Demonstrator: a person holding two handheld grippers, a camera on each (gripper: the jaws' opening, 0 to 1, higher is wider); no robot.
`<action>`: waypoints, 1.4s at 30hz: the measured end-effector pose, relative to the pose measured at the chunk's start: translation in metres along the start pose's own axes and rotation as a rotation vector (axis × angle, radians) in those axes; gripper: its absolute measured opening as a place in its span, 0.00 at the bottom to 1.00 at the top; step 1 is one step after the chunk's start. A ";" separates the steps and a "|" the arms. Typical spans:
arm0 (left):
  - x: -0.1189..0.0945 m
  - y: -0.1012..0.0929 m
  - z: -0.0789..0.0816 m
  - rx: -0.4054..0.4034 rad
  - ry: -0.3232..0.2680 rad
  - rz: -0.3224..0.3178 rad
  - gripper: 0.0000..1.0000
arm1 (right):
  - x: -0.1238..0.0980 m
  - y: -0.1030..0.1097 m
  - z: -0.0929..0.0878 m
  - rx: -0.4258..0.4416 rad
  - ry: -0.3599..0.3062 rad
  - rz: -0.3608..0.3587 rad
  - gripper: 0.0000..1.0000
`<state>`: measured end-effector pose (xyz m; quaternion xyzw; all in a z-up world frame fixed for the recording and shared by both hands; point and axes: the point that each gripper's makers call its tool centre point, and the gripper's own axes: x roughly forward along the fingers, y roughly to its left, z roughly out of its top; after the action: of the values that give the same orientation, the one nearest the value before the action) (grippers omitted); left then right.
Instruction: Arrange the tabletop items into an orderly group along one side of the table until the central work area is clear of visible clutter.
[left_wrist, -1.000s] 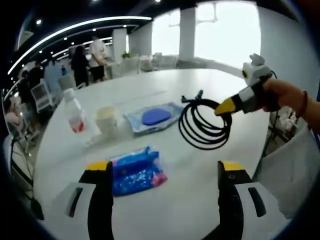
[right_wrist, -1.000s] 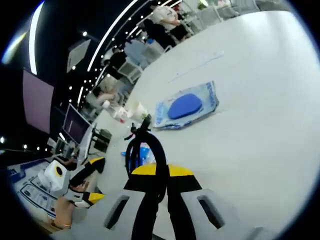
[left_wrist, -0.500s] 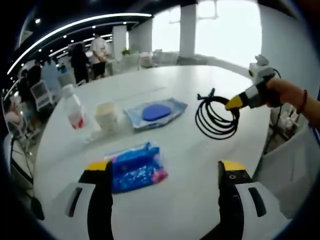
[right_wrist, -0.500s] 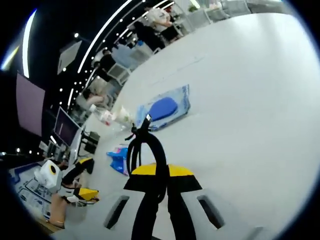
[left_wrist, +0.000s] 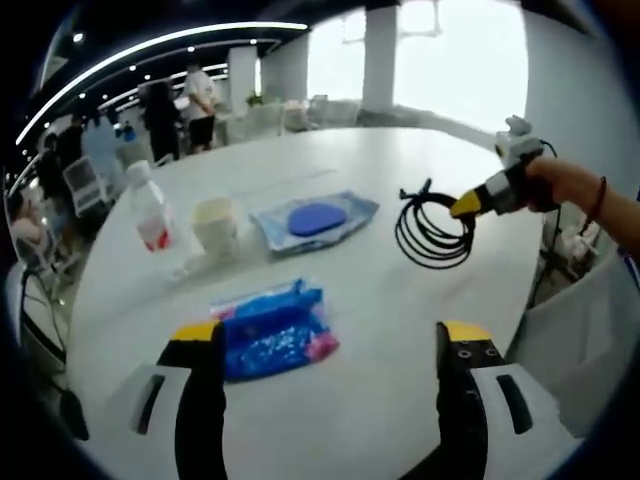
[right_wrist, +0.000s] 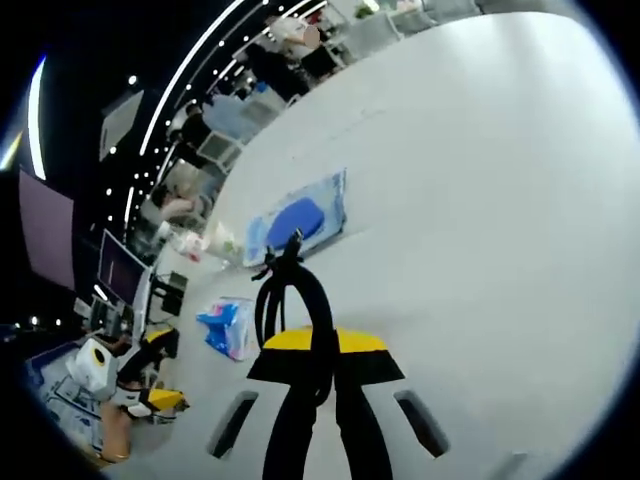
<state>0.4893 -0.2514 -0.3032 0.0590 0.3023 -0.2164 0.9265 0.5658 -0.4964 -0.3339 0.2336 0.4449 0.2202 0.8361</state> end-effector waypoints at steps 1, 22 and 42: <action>0.000 0.001 0.000 0.002 0.002 0.004 0.84 | 0.002 -0.002 0.001 0.003 0.003 -0.004 0.04; -0.003 0.012 0.001 -0.051 -0.022 0.034 0.83 | 0.030 -0.036 0.008 -0.031 0.059 -0.095 0.05; -0.004 0.020 -0.005 -0.036 0.000 0.075 0.83 | 0.046 -0.066 0.008 -0.078 0.060 -0.230 0.07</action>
<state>0.4922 -0.2310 -0.3047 0.0538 0.3035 -0.1761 0.9349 0.6067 -0.5239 -0.3982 0.1417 0.4846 0.1466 0.8506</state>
